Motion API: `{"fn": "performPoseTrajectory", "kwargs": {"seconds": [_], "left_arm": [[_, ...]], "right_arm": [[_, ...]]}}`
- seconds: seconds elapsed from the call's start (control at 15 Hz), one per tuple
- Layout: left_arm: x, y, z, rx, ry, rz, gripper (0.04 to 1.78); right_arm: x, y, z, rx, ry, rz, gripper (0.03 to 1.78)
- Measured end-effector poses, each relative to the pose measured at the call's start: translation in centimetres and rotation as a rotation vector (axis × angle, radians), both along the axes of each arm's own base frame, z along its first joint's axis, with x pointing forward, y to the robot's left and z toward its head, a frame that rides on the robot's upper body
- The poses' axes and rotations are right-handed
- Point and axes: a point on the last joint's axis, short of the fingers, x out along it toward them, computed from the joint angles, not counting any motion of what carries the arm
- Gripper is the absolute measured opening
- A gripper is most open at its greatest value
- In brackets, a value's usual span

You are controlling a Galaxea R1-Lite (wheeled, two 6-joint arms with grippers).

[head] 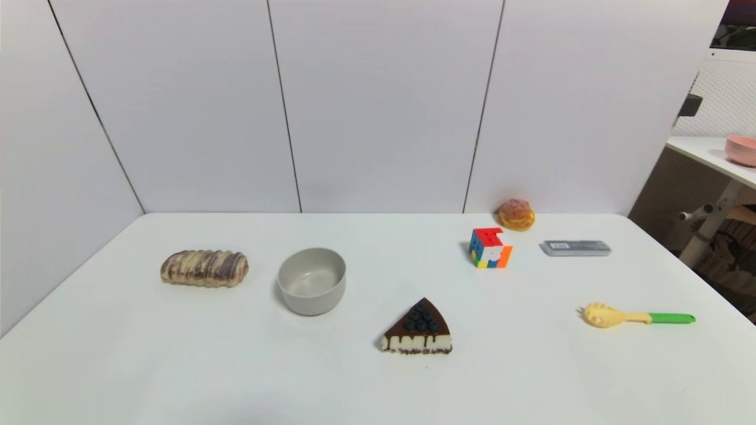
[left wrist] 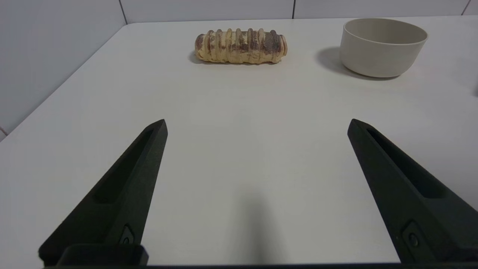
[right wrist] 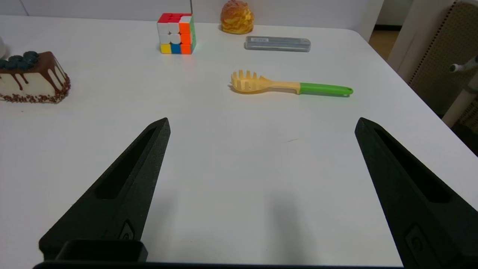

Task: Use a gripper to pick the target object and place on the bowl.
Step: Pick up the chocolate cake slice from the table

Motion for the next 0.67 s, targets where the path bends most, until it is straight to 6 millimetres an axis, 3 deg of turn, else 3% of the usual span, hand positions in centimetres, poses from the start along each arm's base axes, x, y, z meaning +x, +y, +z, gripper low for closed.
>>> {"fn": "performPoseTrajectory", "kwargs": {"seconds": [0.67], "left_arm": [[0.0,0.0,0.0,0.0,0.0,0.0,1.71]], "right_arm": [[0.0,0.0,0.0,0.001,0.0,0.0,1.71]]}}
